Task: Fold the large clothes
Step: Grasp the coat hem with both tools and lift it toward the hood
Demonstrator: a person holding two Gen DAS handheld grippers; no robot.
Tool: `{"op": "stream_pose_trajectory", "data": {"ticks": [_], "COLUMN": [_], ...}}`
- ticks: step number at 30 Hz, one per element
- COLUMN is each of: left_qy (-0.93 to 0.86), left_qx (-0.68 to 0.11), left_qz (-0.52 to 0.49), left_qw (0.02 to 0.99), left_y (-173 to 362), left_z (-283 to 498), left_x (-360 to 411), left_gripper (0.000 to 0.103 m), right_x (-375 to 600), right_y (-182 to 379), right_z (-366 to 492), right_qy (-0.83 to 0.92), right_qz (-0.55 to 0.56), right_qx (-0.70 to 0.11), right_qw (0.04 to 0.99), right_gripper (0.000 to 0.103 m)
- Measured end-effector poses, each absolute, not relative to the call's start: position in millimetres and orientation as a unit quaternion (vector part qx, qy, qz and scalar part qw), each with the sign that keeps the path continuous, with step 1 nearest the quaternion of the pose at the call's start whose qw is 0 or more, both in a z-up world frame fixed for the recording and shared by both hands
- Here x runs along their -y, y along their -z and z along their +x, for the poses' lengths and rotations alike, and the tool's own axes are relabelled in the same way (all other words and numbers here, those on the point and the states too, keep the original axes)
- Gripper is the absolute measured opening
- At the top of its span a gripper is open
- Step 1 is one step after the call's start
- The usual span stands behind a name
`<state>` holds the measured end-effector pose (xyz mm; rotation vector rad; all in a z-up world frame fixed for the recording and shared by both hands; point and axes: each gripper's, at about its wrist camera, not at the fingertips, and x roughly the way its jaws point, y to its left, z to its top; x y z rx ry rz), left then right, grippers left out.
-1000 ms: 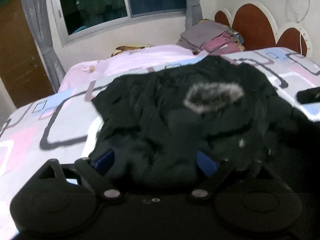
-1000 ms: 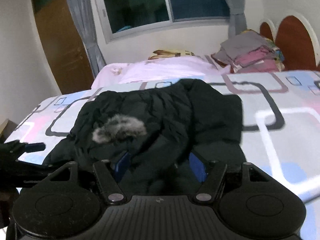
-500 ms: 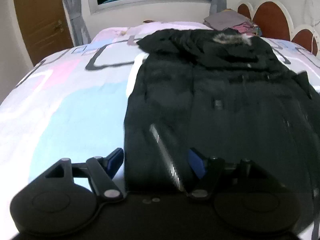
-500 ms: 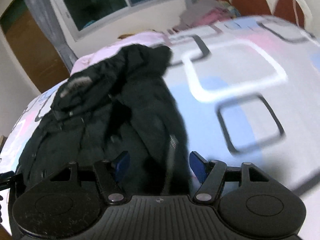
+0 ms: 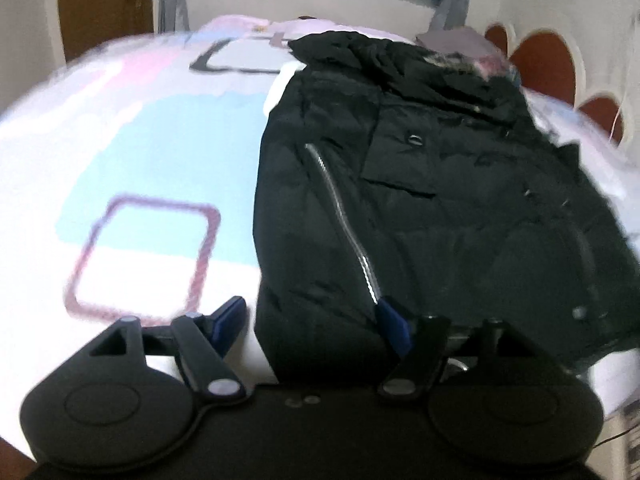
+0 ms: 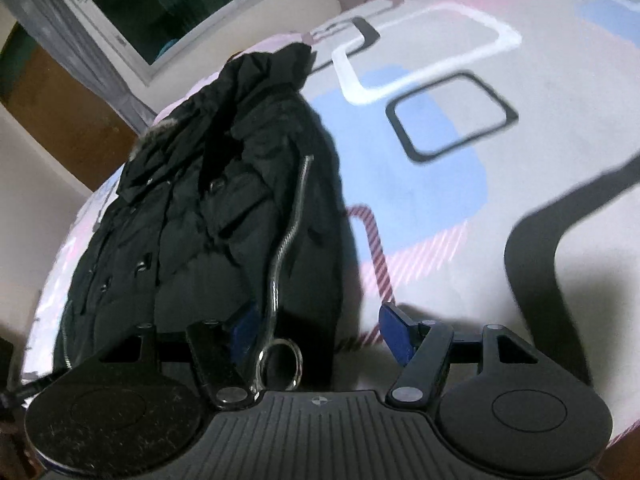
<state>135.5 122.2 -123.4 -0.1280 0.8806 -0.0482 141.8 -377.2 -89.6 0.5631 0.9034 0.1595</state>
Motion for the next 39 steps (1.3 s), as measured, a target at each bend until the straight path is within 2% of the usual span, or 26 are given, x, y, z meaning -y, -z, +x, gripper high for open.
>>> {"op": "stream_pose_trajectory", "data": {"ticks": [9,13,15,18,19,20,21,22,23,31,39], "left_qy": [0.066,0.097,0.107,0.129,0.131,0.130,0.129,0.133,0.136,0.139,0.156], "left_qx": [-0.419,-0.421,-0.424,-0.431,-0.430,-0.429,-0.429,-0.424,-0.414,-0.333,-0.255], "left_qz": [-0.167,-0.220,-0.222,-0.279,-0.286,-0.285,-0.278,-0.270,-0.265,-0.311,-0.349], "left_qw": [0.890,0.875,0.872,0.848,0.846,0.847,0.850,0.854,0.860,0.879,0.888], "left_y": [142.9,146.5,148.4,158.9,161.0,162.2,162.0,158.7,153.6,103.8,38.9], "left_z": [150.1,147.3,141.3,149.4,153.8,158.3,161.1,161.1,158.3,145.9,210.9], "left_x": [-140.3,-152.2,-151.6,-157.4,-157.5,-154.8,-150.5,-145.6,-142.0,-148.8,-153.2], "left_gripper": [0.051,0.035,0.035,0.033,0.033,0.027,0.018,0.015,0.012,0.010,0.010], "right_x": [381.1,372.2,367.2,363.7,361.0,357.4,354.7,354.5,358.7,370.6,383.1], "right_y": [107.3,106.8,108.8,116.3,116.3,116.8,117.0,116.5,112.2,46.1,-20.6], "right_z": [162.3,160.8,158.8,165.9,169.5,173.4,175.8,175.8,173.4,181.1,268.6], "right_qy": [-0.121,-0.155,-0.169,-0.186,-0.193,-0.197,-0.200,-0.206,-0.214,-0.246,-0.243], "right_qz": [0.348,0.346,0.343,0.361,0.362,0.355,0.347,0.352,0.366,0.393,0.444], "right_qx": [-0.416,-0.424,-0.426,-0.419,-0.419,-0.424,-0.430,-0.427,-0.415,-0.348,-0.302], "right_qw": [0.831,0.822,0.820,0.812,0.810,0.810,0.809,0.807,0.805,0.815,0.808], "right_gripper": [0.066,0.065,0.065,0.065,0.060,0.043,0.036,0.021,0.015,0.014,0.014]}}
